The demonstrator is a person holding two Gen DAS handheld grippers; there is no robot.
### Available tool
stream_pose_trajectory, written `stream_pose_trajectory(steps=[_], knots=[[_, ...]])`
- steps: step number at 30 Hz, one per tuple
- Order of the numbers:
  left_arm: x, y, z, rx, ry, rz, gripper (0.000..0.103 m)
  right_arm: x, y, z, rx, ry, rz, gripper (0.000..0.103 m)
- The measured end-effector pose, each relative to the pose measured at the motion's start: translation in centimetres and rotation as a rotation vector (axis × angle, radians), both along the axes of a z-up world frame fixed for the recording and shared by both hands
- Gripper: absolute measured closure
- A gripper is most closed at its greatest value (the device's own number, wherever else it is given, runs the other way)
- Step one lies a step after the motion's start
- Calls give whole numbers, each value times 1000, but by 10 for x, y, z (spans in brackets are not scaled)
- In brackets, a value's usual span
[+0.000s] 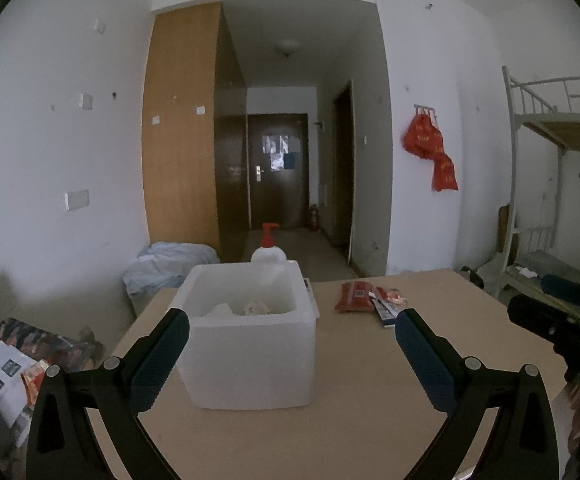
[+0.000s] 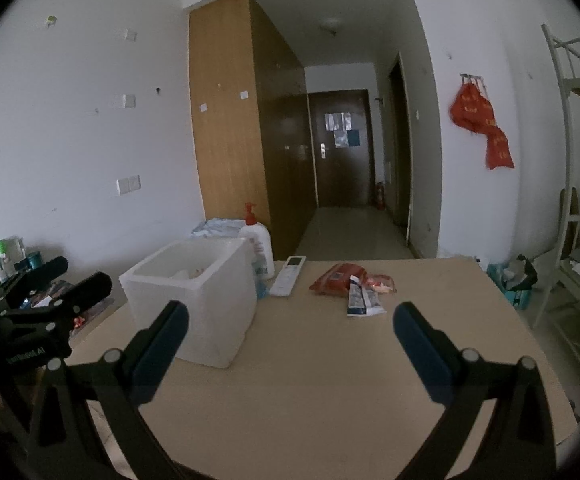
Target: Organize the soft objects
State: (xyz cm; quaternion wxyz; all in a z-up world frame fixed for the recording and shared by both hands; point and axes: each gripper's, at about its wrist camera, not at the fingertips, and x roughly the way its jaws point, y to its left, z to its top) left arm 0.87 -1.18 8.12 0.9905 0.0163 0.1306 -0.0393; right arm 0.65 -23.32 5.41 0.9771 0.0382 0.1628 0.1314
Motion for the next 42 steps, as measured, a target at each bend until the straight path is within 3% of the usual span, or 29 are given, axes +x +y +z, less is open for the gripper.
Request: stream_pose_trajectory(steps=[22,33,42], knots=[[-36,7,-40,-34,-9,10,0,-34,3,-29,22,-52,10,0],[-49,15,-69,-52,7,6,0,-44,6,-57,30,-38,25,0],[-52,15,-75,-45,-5,6,0,-42,4,-70,44,-17,33,0]])
